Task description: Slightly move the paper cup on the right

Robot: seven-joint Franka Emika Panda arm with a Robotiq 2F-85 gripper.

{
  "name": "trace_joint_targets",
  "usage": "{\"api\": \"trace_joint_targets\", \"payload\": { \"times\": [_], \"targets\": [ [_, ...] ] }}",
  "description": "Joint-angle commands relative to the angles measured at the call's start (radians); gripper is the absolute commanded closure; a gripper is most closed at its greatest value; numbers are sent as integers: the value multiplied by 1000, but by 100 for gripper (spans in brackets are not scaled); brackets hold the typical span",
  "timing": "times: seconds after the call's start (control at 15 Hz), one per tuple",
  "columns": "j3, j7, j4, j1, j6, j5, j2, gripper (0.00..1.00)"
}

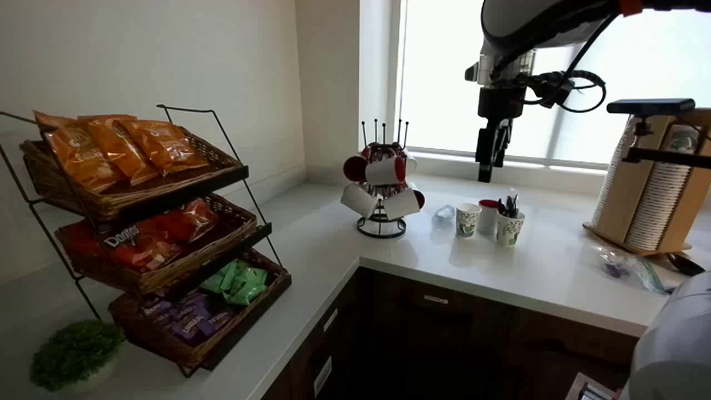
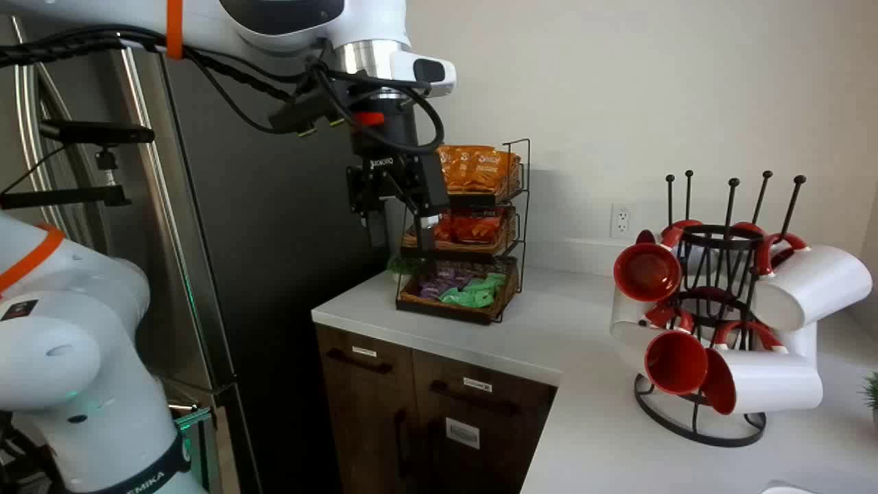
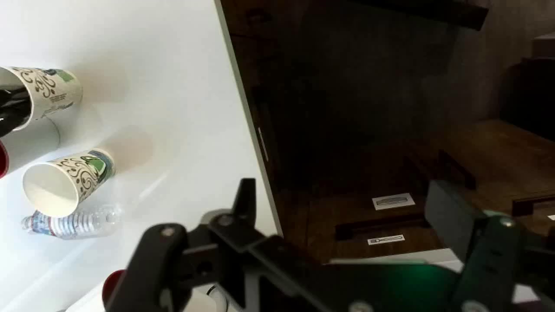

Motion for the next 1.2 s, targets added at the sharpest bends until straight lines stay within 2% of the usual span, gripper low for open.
{"api": "trace_joint_targets", "payload": {
  "times": [0.0,0.47,0.6,0.8,0.93,1.13],
  "targets": [
    [-5,3,3,8,-4,-3,0,0],
    [-5,3,3,8,-4,-3,0,0],
    [-21,-28,29,0,5,-29,7,0],
    [-39,-60,91,-31,8,-132,24,0],
    [-76,-142,151,-36,-4,-199,56,0],
    [-134,-287,216,-29,-10,-204,114,0]
  ]
}}
